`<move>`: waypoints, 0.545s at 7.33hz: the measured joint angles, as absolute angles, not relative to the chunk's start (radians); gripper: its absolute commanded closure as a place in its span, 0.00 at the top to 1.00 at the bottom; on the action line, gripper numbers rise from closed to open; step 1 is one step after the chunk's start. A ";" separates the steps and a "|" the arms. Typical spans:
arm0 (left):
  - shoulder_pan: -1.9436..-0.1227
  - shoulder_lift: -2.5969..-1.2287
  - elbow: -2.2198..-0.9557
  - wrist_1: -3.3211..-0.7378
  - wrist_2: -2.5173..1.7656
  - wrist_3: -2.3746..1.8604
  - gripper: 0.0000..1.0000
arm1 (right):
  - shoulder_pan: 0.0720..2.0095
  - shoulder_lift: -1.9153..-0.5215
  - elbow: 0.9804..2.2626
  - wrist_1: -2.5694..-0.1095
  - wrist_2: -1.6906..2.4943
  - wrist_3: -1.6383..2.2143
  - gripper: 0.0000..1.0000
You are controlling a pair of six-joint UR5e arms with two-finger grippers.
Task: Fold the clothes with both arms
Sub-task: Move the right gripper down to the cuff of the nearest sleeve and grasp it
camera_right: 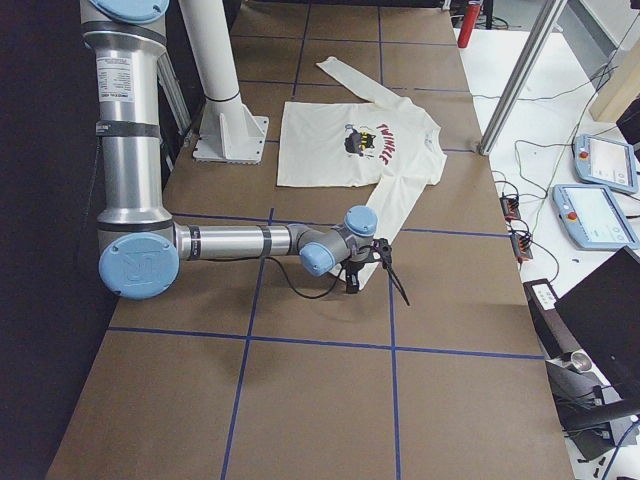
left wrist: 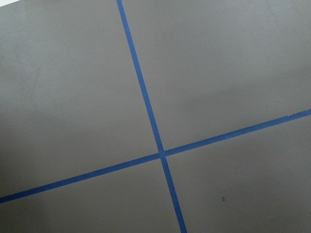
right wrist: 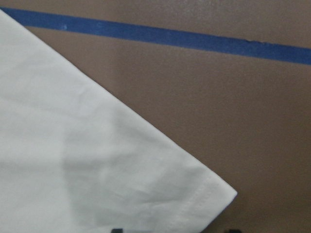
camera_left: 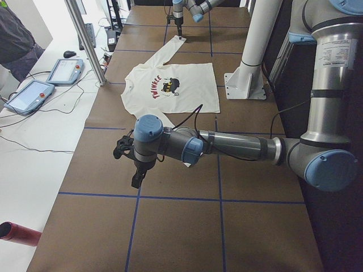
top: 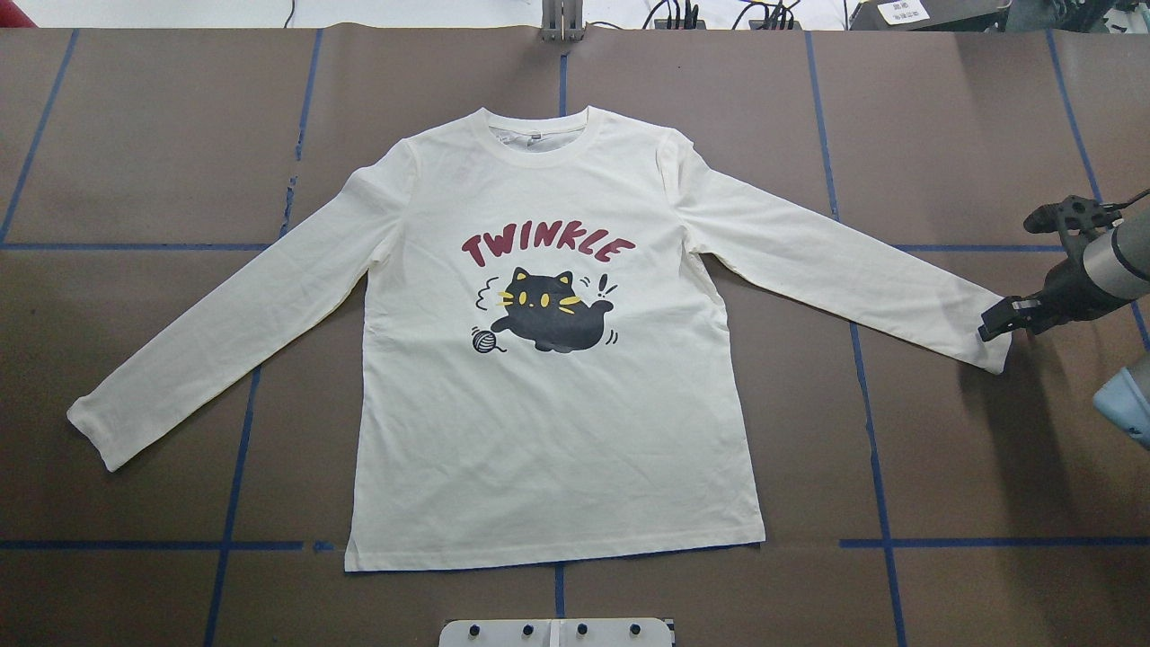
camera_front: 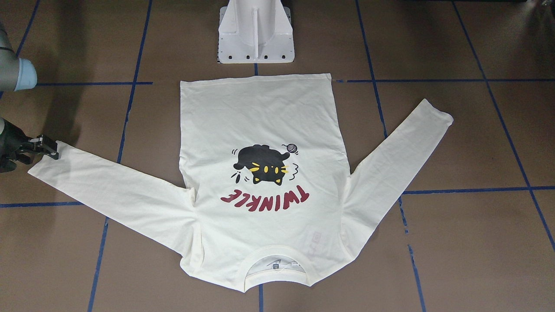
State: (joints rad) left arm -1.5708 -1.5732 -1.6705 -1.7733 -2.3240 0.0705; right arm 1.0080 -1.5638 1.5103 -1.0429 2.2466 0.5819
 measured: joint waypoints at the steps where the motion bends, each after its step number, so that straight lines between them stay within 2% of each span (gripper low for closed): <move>1: -1.571 -1.574 -1.671 -1.773 -2.324 0.071 1.00 | 1.008 -1.563 1.512 -1.044 2.247 0.582 0.00; 4: -1.571 -1.574 -1.672 -1.773 -2.324 0.071 1.00 | 1.008 -1.559 1.522 -1.044 2.246 0.581 0.00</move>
